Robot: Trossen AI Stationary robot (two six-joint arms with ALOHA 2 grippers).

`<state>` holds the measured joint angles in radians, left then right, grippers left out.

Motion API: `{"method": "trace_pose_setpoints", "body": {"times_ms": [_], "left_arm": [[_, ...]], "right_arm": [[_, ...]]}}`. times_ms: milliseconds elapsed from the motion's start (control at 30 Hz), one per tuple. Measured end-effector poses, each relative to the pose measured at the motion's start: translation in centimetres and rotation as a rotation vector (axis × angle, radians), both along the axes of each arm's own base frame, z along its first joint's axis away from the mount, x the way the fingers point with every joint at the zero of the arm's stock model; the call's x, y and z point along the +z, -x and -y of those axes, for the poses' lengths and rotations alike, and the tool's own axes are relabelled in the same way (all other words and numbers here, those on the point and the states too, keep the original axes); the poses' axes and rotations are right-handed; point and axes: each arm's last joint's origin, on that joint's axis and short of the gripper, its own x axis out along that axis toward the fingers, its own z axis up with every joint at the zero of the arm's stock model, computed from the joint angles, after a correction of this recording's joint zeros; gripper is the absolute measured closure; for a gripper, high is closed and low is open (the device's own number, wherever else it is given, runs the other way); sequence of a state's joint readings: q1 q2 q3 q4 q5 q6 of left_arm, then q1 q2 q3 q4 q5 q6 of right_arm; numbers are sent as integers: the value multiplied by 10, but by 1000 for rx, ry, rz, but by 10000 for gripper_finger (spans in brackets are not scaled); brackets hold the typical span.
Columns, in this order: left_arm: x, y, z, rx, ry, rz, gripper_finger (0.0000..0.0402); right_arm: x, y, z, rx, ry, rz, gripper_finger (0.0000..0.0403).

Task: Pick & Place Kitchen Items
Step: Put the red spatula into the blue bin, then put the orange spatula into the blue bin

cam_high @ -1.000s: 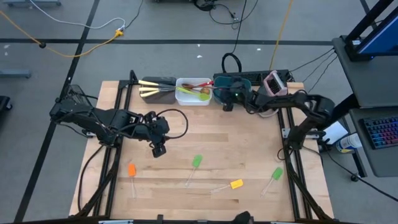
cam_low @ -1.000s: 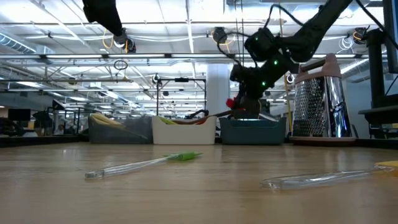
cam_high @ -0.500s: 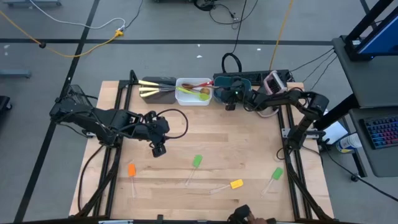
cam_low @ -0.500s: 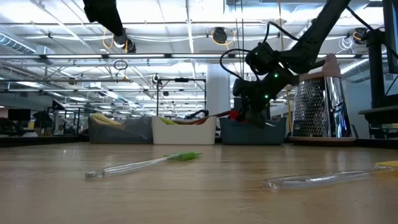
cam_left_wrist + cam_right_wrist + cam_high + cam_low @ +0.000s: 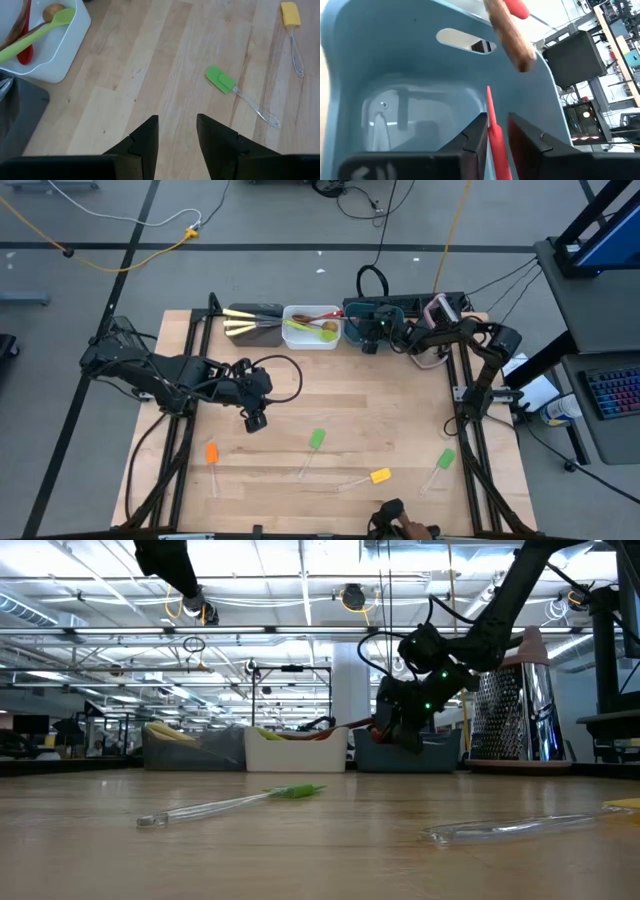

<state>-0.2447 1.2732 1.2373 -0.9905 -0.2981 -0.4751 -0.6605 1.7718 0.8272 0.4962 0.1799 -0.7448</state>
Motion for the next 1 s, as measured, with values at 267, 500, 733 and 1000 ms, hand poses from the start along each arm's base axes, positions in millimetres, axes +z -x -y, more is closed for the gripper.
{"method": "trace_pose_setpoints", "body": {"times_ms": [267,500,733,1000], "left_arm": [[0,0,0,-1,-1,0,266],[0,0,0,0,-1,0,266],[0,0,0,1,0,1,266],[0,0,0,22,25,4,266]], "right_arm": [[0,-1,-1,1,0,3,284],[7,-8,-11,-38,21,25,244],[23,-12,-35,-107,37,7,237],[47,-12,-73,-150,-152,154,238]]}}
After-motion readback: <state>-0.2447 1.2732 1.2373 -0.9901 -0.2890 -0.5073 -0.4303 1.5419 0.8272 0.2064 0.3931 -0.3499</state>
